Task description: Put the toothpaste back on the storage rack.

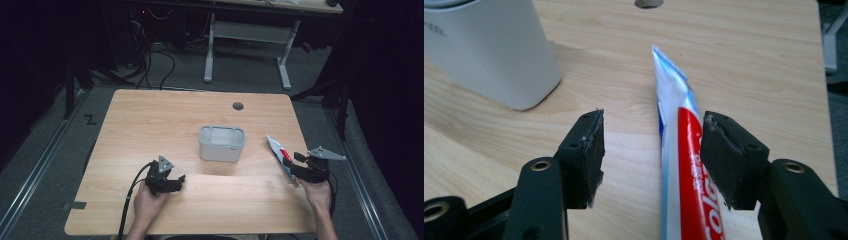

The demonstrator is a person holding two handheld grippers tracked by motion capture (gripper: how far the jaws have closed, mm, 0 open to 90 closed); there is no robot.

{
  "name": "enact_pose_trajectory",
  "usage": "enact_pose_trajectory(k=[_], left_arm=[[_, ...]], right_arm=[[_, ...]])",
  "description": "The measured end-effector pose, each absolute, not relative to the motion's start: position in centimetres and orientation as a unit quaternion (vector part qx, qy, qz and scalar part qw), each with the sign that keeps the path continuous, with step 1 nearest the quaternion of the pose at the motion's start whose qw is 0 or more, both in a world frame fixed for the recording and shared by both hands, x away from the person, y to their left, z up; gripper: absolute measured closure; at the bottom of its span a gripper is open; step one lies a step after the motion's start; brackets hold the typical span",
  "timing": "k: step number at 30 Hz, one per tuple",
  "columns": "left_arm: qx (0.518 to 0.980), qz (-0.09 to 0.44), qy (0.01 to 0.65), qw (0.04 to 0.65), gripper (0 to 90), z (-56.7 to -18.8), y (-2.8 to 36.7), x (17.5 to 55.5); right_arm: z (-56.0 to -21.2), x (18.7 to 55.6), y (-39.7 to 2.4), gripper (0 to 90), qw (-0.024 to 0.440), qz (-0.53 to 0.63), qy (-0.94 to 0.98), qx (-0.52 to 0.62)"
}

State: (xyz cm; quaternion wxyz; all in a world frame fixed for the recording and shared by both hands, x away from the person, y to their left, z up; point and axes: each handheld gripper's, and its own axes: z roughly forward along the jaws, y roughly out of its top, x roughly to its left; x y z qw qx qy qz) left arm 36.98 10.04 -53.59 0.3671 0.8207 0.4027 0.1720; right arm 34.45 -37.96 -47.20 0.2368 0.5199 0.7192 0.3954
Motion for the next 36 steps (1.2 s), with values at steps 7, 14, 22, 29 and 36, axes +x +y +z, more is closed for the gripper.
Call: enact_pose_trajectory(k=[7, 14, 22, 29, 36], left_arm=[[0.819, 0.172, 0.407, 0.366, 22.9, -53.6, 10.1, 37.0], [0.819, 0.172, 0.407, 0.366, 22.9, -53.6, 10.1, 37.0], [0.819, 0.172, 0.407, 0.366, 22.8, -53.6, 10.1, 37.0], [0.819, 0.172, 0.407, 0.366, 22.8, -53.6, 10.1, 37.0], [0.819, 0.173, 0.407, 0.366, 22.8, -53.6, 10.1, 37.0]], right_arm=[[-46.2, 35.7, -37.9, 39.1, 0.246, 0.391, 0.713, 0.528], [-45.8, 37.5, -37.4, 44.9, 0.243, 0.355, 0.730, 0.531], [-46.2, 38.9, -37.0, 50.6, 0.252, 0.339, 0.730, 0.537], [-46.9, 40.3, -37.2, 51.0, 0.236, 0.311, 0.738, 0.550], [-47.0, 41.8, -36.4, 51.8, 0.234, 0.281, 0.752, 0.548]])
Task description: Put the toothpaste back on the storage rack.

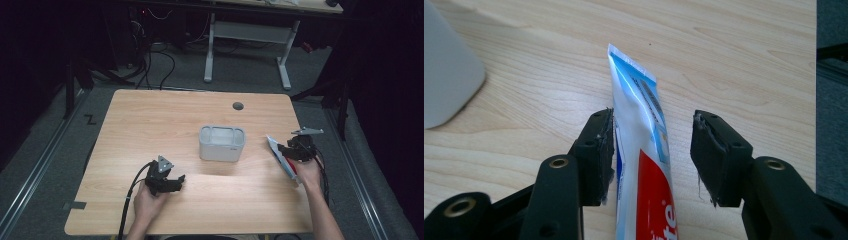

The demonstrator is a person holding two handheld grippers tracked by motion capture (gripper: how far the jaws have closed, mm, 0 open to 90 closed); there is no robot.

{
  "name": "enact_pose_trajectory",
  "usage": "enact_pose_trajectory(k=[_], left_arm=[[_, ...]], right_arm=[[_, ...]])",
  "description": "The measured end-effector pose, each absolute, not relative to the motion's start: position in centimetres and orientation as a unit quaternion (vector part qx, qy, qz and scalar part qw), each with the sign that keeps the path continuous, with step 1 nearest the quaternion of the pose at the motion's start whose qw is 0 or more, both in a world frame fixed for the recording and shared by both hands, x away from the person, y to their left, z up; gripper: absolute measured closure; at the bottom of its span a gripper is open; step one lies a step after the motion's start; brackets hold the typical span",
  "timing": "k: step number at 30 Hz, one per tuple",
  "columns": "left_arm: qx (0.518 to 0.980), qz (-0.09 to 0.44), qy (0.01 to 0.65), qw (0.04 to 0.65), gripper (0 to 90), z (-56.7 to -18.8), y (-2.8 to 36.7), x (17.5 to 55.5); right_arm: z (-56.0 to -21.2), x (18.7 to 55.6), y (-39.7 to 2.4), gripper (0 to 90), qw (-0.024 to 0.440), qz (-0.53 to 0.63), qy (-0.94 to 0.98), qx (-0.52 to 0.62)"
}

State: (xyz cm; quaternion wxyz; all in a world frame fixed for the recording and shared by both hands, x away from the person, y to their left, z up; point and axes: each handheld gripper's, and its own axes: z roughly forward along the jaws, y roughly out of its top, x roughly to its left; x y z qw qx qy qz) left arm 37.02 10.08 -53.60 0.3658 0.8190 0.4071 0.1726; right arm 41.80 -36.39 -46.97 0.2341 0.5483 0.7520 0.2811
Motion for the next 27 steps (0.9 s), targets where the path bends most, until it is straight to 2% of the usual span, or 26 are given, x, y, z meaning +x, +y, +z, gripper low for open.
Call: enact_pose_trajectory(k=[15, 23, 27], left_arm=[[0.819, 0.173, 0.407, 0.365, 22.7, -53.6, 10.1, 37.0], [0.816, 0.176, 0.414, 0.363, 22.9, -53.6, 10.1, 36.8], [0.816, 0.176, 0.414, 0.364, 22.7, -53.6, 10.1, 36.8]], right_arm=[[-48.6, 44.4, -35.0, 50.9, 0.217, 0.212, 0.779, 0.549], [-48.6, 45.4, -34.8, 52.5, 0.181, 0.178, 0.793, 0.554], [-48.2, 45.7, -35.0, 53.6, 0.178, 0.171, 0.795, 0.555]])
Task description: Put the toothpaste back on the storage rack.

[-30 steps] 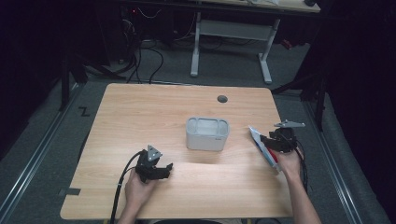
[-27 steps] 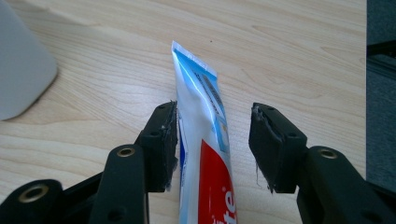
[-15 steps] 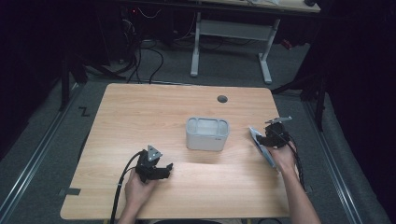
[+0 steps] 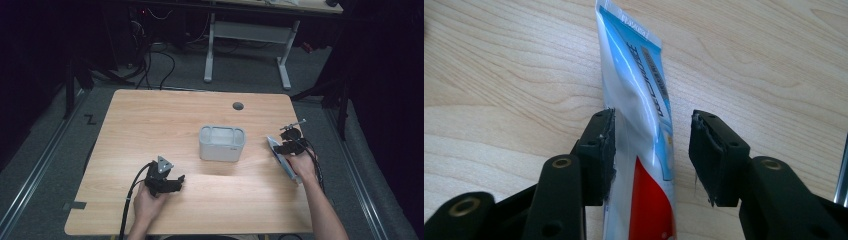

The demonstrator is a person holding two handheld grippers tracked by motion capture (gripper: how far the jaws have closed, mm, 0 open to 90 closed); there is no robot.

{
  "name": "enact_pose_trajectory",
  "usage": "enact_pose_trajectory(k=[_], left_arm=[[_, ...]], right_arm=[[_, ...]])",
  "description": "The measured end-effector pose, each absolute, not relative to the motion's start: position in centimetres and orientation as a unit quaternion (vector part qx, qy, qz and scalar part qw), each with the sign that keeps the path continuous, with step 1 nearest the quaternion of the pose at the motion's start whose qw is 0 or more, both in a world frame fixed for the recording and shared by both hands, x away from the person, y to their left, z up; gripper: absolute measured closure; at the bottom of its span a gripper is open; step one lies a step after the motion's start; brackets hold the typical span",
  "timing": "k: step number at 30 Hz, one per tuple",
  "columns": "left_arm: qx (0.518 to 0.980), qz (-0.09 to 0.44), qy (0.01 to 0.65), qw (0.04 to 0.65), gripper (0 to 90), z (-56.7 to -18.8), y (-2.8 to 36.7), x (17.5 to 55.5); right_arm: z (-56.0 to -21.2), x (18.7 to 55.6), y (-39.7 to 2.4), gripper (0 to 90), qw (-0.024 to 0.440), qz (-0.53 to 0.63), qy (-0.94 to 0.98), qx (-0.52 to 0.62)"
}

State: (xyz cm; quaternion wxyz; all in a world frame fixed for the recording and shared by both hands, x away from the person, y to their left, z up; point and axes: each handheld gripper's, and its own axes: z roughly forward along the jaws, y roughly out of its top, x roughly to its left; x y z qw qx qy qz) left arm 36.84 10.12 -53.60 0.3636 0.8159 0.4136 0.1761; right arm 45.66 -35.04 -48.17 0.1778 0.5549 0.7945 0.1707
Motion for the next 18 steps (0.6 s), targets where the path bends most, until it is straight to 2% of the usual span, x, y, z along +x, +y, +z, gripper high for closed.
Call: enact_pose_trajectory(k=[9, 18], left_arm=[[0.816, 0.176, 0.413, 0.363, 22.7, -53.6, 10.1, 36.8], [0.815, 0.175, 0.414, 0.364, 22.7, -53.6, 10.1, 36.8]], right_arm=[[-48.7, 46.4, -34.8, 55.5, 0.149, 0.165, 0.802, 0.554], [-49.5, 46.9, -33.8, 55.5, 0.151, 0.124, 0.816, 0.544]])
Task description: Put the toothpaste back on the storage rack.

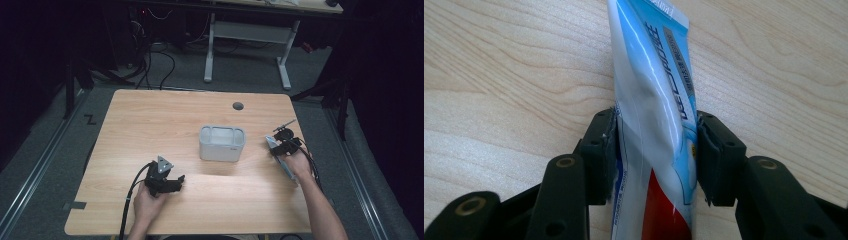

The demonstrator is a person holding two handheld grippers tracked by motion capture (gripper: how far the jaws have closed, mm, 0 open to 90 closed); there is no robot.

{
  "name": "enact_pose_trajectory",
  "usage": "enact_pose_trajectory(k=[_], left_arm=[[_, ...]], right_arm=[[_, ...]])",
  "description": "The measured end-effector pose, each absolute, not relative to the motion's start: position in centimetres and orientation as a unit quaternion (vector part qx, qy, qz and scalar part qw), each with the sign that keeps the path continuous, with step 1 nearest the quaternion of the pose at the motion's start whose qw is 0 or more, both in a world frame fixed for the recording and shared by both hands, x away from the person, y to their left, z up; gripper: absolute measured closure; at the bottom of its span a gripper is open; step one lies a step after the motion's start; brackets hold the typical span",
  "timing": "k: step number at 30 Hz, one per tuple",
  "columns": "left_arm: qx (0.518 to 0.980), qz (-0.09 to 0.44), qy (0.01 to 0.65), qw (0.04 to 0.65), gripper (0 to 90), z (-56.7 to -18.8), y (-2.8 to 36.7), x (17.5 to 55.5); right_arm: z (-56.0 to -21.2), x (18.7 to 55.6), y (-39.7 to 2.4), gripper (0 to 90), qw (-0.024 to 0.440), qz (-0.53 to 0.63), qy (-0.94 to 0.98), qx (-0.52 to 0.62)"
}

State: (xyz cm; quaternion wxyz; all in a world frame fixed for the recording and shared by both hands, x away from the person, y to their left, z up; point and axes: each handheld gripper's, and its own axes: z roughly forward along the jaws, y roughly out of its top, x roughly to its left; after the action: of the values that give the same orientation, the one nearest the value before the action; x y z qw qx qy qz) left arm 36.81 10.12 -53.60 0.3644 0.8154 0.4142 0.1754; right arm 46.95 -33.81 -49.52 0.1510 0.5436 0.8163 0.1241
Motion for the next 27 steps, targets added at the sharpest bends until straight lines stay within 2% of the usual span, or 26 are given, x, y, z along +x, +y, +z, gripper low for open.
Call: enact_pose_trajectory(k=[8, 12, 15, 27], left_arm=[[0.816, 0.175, 0.413, 0.364, 22.7, -53.59, 10.16, 36.83], [0.815, 0.175, 0.414, 0.364, 22.7, -53.60, 10.14, 36.83], [0.815, 0.175, 0.415, 0.365, 22.9, -53.60, 10.16, 36.86], [0.814, 0.175, 0.416, 0.364, 23.0, -53.60, 10.17, 36.87]], right_arm=[[-49.47, 47.10, -34.23, 62.4, 0.129, 0.137, 0.818, 0.544], [-49.48, 46.86, -33.69, 66.1, 0.146, 0.129, 0.826, 0.530], [-49.20, 47.08, -33.67, 69.7, 0.141, 0.119, 0.831, 0.525], [-48.80, 47.02, -34.14, 71.5, 0.125, 0.145, 0.820, 0.540]])
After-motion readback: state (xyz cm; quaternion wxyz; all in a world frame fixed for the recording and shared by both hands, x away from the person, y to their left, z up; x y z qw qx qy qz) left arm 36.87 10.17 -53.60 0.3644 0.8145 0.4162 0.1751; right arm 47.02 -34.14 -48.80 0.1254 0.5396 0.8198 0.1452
